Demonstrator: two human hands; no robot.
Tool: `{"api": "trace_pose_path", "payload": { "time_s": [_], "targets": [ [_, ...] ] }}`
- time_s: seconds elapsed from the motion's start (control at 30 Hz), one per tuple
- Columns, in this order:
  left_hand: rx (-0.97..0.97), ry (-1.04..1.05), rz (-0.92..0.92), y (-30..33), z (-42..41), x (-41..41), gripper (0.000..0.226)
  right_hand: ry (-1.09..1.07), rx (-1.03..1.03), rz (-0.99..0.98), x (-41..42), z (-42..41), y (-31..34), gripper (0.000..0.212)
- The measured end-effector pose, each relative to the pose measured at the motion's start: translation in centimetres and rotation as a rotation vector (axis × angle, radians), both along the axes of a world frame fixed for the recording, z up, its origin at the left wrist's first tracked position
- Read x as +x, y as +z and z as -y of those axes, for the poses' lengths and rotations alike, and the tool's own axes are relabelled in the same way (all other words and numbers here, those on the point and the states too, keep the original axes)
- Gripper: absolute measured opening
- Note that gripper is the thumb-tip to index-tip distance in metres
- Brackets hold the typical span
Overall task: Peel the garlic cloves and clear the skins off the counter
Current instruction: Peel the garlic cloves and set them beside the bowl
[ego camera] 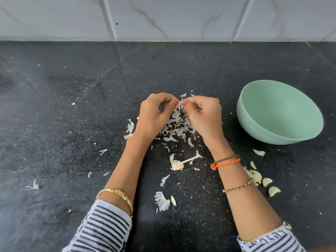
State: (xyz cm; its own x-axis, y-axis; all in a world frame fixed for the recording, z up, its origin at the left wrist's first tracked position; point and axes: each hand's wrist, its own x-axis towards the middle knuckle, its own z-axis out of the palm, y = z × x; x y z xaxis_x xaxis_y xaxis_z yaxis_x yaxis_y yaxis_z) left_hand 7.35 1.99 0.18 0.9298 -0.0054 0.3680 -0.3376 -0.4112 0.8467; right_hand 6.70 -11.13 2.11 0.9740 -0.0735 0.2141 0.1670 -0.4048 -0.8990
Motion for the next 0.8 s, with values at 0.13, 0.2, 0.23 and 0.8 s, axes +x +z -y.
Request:
{"api": "trace_pose_path", "payload": {
  "time_s": [0.13, 0.2, 0.23, 0.8],
  "targets": [
    [-0.209, -0.046, -0.041, 0.3, 0.3, -0.1, 0.017, 0.104, 0.141, -0.098, -0.3, 0.0, 0.6, 0.024],
    [-0.259, -0.066, -0.074, 0.5, 0.6, -0.3, 0.019, 0.147, 0.172, -0.14, -0.3, 0.4, 1.0, 0.027],
    [-0.264, -0.064, -0.09, 0.5, 0.7, -0.3, 0.022, 0.185, 0.179, -0.161, -0.2, 0.7, 1.2, 0.027],
    [-0.425, -0.016, -0.058, 0.6, 0.4, 0.0, 0.012, 0.068, 0.464, -0.227, -0.5, -0.4, 0.9, 0.012]
  ]
}}
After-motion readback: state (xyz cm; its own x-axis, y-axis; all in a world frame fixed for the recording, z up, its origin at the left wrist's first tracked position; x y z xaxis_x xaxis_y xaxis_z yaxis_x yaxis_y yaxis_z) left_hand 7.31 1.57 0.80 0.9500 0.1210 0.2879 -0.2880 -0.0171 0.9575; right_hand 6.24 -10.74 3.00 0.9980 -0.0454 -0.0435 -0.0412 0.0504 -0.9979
